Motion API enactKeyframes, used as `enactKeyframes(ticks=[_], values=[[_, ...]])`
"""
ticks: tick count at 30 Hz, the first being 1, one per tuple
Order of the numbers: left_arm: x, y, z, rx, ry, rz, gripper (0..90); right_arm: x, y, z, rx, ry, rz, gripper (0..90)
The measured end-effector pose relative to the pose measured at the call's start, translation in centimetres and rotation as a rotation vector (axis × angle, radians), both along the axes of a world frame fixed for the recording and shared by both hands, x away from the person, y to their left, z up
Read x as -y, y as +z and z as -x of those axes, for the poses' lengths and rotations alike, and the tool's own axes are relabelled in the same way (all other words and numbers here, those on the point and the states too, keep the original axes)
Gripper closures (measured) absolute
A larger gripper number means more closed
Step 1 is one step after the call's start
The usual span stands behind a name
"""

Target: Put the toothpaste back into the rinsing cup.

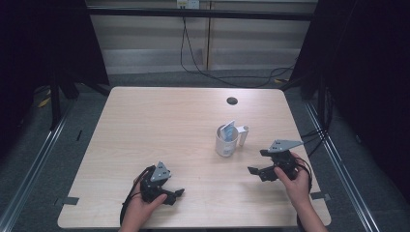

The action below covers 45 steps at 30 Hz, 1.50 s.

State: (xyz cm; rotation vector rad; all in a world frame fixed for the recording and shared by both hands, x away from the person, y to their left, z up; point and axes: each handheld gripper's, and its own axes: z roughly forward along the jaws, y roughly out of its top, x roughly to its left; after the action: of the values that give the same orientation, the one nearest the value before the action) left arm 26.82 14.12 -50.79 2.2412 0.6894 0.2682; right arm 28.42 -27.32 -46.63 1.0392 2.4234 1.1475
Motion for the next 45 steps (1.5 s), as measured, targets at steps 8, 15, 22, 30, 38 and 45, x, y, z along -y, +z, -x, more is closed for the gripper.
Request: enactKeyframes(ticks=[8,15,22,30,38,45], values=[[0.0,0.0,0.0,0.000,0.000,0.000,15.0,1.0,-0.8,0.8,-0.013,-0.010,0.004,14.0],[0.0,0.0,0.0,0.000,0.000,0.000,15.0,1.8,-1.5,1.4,-0.023,-0.025,0.018,14.0],[0.0,0.0,0.0,0.000,0.000,0.000,14.9,2.4,-2.4,2.0,-0.036,-0.030,0.041,14.0],[0.0,0.0,0.0,0.000,0.002,-0.001,15.0,2.8,-2.8,2.7,-0.042,-0.031,0.075,14.0],[0.0,0.0,0.0,-0.001,0.001,0.001,15.0,3.2,-3.3,3.2,-0.045,-0.030,0.098,14.0],[0.0,0.0,0.0,-0.001,0.002,-0.001,15.0,3.3,-3.6,3.7,-0.048,-0.021,0.123,14.0]])
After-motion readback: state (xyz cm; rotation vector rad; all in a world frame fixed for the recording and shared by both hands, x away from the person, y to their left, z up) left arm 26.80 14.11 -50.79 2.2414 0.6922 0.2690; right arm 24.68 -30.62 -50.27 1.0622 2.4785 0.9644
